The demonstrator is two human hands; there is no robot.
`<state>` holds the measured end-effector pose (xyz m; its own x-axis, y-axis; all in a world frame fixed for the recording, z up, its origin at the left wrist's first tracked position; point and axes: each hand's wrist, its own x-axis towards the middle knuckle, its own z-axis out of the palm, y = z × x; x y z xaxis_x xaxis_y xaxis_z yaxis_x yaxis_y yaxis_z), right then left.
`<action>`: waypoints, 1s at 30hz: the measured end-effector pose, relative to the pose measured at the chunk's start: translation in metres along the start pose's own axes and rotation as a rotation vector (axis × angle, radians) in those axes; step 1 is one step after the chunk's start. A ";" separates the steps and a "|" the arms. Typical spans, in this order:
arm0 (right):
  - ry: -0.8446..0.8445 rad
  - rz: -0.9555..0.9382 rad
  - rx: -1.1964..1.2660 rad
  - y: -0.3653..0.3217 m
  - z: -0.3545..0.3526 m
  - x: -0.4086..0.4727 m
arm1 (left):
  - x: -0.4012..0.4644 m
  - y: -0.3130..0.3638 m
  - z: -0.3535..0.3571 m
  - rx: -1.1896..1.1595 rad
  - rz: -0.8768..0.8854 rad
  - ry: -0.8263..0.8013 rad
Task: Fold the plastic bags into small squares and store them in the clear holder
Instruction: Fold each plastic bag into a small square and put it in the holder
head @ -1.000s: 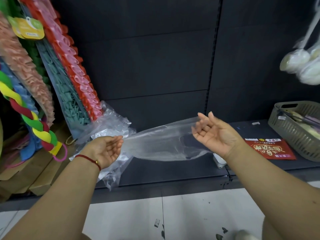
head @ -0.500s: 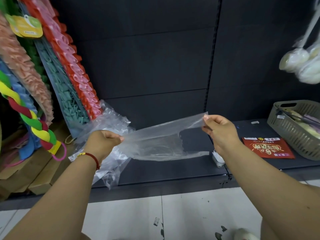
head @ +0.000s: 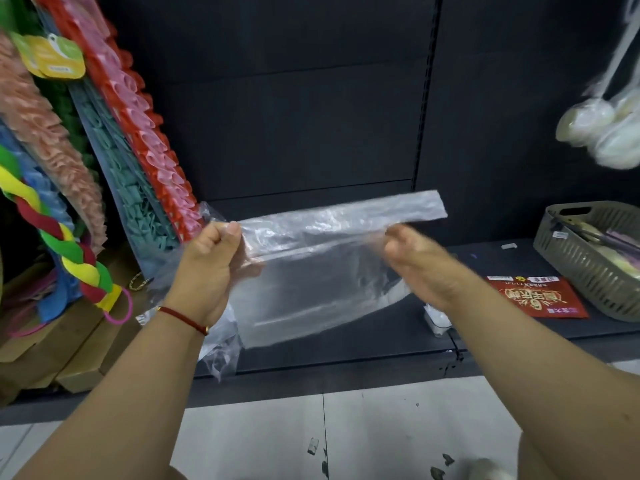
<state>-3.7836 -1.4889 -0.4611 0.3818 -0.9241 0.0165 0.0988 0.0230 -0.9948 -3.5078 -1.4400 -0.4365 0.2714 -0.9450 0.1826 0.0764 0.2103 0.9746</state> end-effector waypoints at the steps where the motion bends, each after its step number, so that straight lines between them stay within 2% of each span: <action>1: -0.049 0.059 -0.082 0.006 0.005 0.000 | -0.001 -0.001 0.002 -0.003 -0.016 -0.008; 3: -0.040 0.104 -0.146 0.015 0.010 0.002 | -0.001 -0.004 0.003 0.013 -0.050 0.008; 6: 0.038 0.109 -0.062 0.012 0.014 0.000 | 0.001 -0.008 0.001 -0.028 -0.150 0.066; 9: 0.102 0.085 -0.046 0.007 0.011 0.000 | -0.002 -0.013 0.000 -0.127 -0.332 -0.027; 12: 0.167 0.096 -0.045 0.007 0.009 0.001 | -0.008 -0.020 -0.002 -0.047 -0.389 -0.146; 15: 0.241 0.109 0.005 0.007 0.007 0.002 | -0.014 -0.022 -0.002 0.021 -0.378 -0.190; 21: 0.371 0.072 0.008 0.009 0.003 0.005 | -0.013 -0.027 -0.002 0.172 -0.266 -0.063; 26: 0.162 0.005 -0.111 0.007 0.000 -0.001 | -0.012 -0.027 -0.003 0.166 -0.236 -0.020; 30: 0.206 -0.028 -0.334 0.009 0.000 -0.003 | -0.008 -0.028 -0.010 0.192 -0.224 -0.060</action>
<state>-3.7839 -1.4863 -0.4699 0.1875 -0.9806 0.0579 -0.2105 -0.0977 -0.9727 -3.5025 -1.4355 -0.4669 0.2108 -0.9768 -0.0380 -0.0568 -0.0511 0.9971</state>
